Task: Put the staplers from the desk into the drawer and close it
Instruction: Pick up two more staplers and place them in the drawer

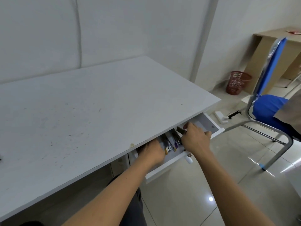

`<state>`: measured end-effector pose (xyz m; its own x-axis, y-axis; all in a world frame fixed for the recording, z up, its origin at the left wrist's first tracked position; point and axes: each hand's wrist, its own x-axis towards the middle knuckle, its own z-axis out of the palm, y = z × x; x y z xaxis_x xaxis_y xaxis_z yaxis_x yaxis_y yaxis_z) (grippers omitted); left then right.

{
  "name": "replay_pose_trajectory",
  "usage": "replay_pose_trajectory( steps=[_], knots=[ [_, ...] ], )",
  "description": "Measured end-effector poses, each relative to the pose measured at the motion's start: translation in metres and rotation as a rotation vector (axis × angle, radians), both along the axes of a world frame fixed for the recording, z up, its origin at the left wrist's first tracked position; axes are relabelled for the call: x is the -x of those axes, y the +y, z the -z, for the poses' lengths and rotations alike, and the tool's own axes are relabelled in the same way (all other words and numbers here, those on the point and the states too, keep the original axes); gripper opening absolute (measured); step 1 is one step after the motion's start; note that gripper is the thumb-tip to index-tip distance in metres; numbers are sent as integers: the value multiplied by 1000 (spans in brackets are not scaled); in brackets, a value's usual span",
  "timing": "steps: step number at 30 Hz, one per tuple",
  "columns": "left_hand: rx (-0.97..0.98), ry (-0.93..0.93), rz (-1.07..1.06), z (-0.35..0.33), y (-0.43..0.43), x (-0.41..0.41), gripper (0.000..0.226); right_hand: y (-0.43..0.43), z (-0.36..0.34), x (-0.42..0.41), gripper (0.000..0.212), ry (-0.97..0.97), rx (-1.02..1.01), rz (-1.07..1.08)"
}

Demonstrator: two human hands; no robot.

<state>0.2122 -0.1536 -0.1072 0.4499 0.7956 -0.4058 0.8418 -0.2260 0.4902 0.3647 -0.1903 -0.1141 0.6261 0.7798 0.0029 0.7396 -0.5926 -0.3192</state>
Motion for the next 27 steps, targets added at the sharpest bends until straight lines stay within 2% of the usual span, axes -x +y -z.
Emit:
replay_pose_trajectory(
  steps=[5,9,14,18,20,23,27],
  knots=[
    [102,-59,-40,-5,5,-7,26,14,7,-12,20,-32,7,17],
    [94,-116,-21,-8,-2,-5,32,13,3,-20,29,56,-56,23],
    [89,-177,125,-17,-5,8,14,-4,-24,-21,38,100,-153,85],
    [77,-132,239,-32,-12,25,10,-13,-49,-7,22,182,-247,117],
    [38,-169,246,-39,-15,36,20,-11,-62,7,18,348,-344,99],
    [-57,-328,160,-56,-20,59,38,-7,-81,35,17,690,-467,10],
    [-167,-506,-41,-72,-13,98,28,5,-94,82,19,1252,-496,-113]
  ],
)
